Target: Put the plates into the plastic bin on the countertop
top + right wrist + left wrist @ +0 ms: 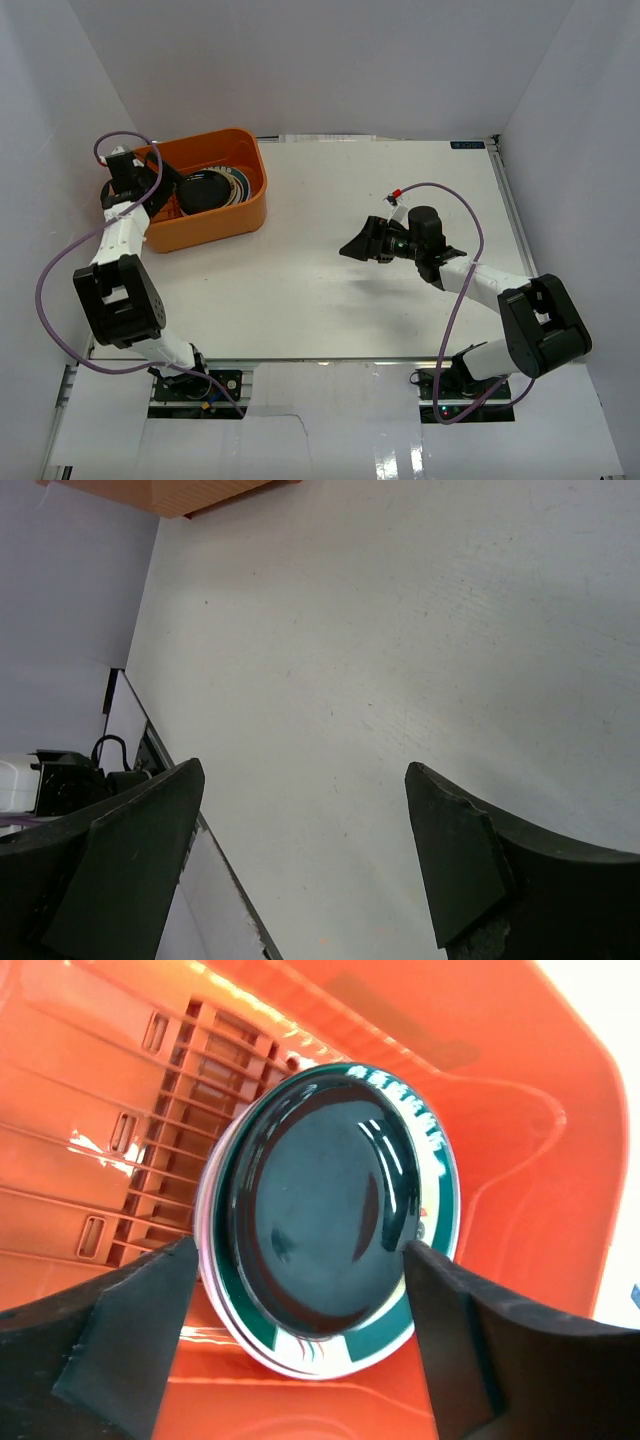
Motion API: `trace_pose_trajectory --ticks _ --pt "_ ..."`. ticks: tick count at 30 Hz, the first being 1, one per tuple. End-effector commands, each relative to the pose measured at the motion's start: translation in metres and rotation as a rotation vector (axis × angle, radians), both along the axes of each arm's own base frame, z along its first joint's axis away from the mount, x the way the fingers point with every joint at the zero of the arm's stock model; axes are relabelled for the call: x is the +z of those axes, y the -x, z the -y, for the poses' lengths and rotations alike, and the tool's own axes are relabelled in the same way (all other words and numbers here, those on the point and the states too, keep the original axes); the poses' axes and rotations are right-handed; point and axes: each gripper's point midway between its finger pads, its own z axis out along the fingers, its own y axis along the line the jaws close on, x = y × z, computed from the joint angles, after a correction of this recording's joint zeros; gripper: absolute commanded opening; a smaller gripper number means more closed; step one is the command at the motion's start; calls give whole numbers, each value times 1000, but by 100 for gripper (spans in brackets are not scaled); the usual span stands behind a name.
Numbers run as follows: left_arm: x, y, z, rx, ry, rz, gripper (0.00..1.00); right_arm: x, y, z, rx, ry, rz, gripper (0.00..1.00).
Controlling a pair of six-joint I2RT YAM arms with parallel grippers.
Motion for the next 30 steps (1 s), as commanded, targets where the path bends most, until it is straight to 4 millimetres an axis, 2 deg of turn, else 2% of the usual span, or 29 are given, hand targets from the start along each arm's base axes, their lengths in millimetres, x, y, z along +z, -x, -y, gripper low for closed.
trace_pose_trajectory --ticks 1,4,5,6,8,9,10,11,12,14,16,17,18,19,20,21,22,23,25,26,27,29,30 --pt "72 7 1 -12 -65 173 96 15 -6 -4 10 -13 56 88" --pt "102 16 11 -44 -78 245 98 28 -7 -8 14 -36 68 88" --pt "121 24 16 -57 -89 287 98 32 -7 -8 10 -37 73 89" --pt "129 28 22 -77 -88 309 98 40 -10 -8 -2 -41 96 90" --pt "151 42 43 -129 -97 368 98 51 -11 -4 -22 -32 117 92" --pt "156 47 55 -170 -88 385 98 57 -15 -1 -42 -15 148 98" --pt "161 52 70 -215 -79 404 98 69 -19 0 -51 -13 181 97" --pt "173 63 84 -258 -78 442 98 79 -21 2 -61 -3 216 90" --pt "170 71 108 -351 -59 451 98 89 -23 10 -97 28 241 90" --pt "179 85 130 -438 -65 496 98 131 -27 21 -128 68 396 90" --pt "195 113 152 -536 -105 583 98 159 -32 36 -183 147 526 90" --pt "202 124 158 -564 -125 615 98 182 -27 47 -222 157 601 90" --pt "216 145 166 -604 -155 674 98 194 -29 59 -284 189 642 90" --pt "216 155 173 -645 -169 691 98 196 -25 69 -306 228 646 90" --pt "215 167 183 -706 -192 704 98 224 -15 83 -351 227 718 90" --pt "216 188 200 -792 -204 741 98 234 -15 99 -432 249 734 90" --pt "215 198 208 -836 -191 752 98 245 -10 108 -468 243 765 90" --pt "210 210 215 -895 -189 755 98 264 4 122 -517 220 826 90" --pt "210 233 223 -939 -198 785 98 282 12 147 -641 205 871 90" --pt "202 238 225 -950 -202 769 98 298 25 162 -703 167 916 90" --pt "201 243 227 -958 -208 773 98 294 24 174 -763 187 915 90" --pt "200 255 225 -948 -225 792 98 300 32 183 -805 163 940 90" --pt "201 256 223 -939 -242 800 98 291 30 183 -800 178 929 90"
